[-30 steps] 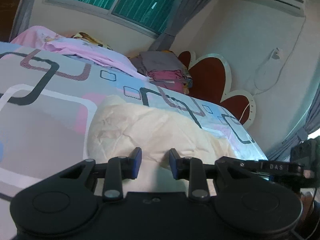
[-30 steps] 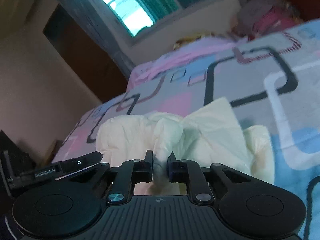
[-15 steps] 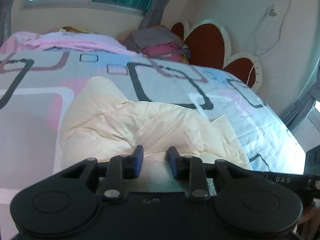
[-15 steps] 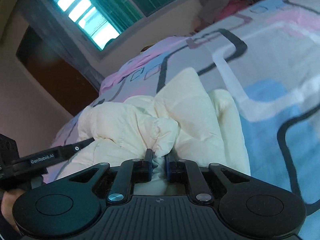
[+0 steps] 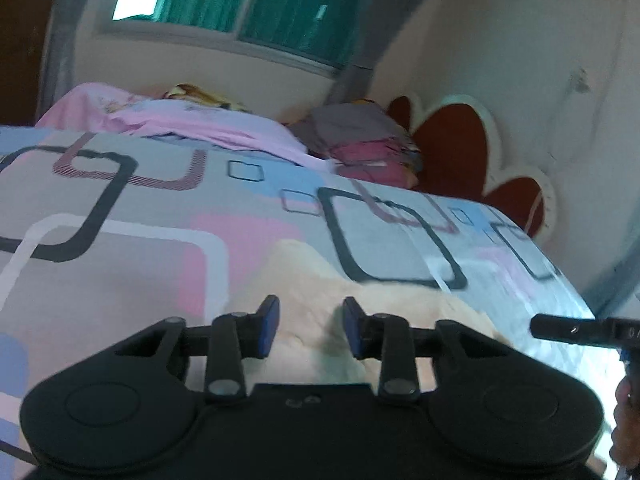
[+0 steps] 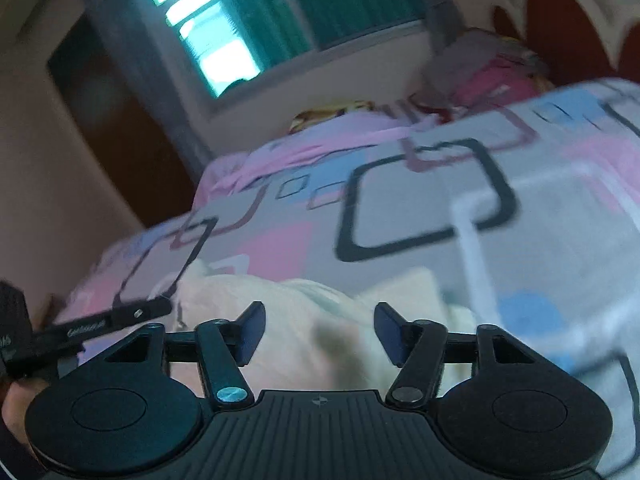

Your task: Fold large clothes

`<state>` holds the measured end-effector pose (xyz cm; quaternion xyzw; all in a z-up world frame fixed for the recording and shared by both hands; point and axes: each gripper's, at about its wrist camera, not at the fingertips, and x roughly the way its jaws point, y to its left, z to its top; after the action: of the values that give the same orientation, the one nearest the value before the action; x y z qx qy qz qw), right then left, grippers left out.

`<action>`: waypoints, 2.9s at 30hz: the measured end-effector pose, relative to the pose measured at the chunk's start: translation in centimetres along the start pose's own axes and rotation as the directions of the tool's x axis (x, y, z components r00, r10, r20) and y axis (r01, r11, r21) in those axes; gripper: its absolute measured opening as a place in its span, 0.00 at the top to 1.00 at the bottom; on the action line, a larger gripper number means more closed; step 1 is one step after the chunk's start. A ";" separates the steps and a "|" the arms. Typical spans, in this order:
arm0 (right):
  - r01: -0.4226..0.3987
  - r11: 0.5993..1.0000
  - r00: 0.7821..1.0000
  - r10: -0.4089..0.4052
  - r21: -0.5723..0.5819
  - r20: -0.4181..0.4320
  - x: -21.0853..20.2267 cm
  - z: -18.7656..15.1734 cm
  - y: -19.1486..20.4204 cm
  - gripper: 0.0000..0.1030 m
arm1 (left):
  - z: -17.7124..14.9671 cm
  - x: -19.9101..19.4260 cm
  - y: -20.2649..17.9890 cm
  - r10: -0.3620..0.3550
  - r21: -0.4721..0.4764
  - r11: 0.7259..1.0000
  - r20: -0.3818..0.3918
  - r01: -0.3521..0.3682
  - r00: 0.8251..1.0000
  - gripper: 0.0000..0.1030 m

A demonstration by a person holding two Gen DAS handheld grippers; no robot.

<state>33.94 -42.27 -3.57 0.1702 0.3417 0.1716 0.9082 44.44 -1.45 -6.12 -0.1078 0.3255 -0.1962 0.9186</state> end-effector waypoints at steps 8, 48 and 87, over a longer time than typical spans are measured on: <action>0.116 0.985 0.982 -0.133 -0.124 -0.137 7.5 -1.5 3.2 0.62 | 0.3 4.2 -2.0 -0.043 0.017 0.999 -0.090 0.044 0.995 0.73; 0.168 0.985 0.977 -0.170 -0.028 -0.131 -2.3 -12.7 -0.4 0.61 | -11.0 -2.4 -8.2 -0.035 0.304 0.949 -0.158 0.083 0.987 0.66; 0.120 0.981 0.990 -0.129 -0.156 -0.052 -2.7 -2.6 2.1 0.61 | -3.8 -3.4 -6.9 -0.016 0.164 0.986 -0.096 0.032 0.995 0.64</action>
<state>29.84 -41.09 -3.05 0.0733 0.3655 0.1450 0.9165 37.58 -6.46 -4.82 -0.0260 0.3497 -0.2384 0.9056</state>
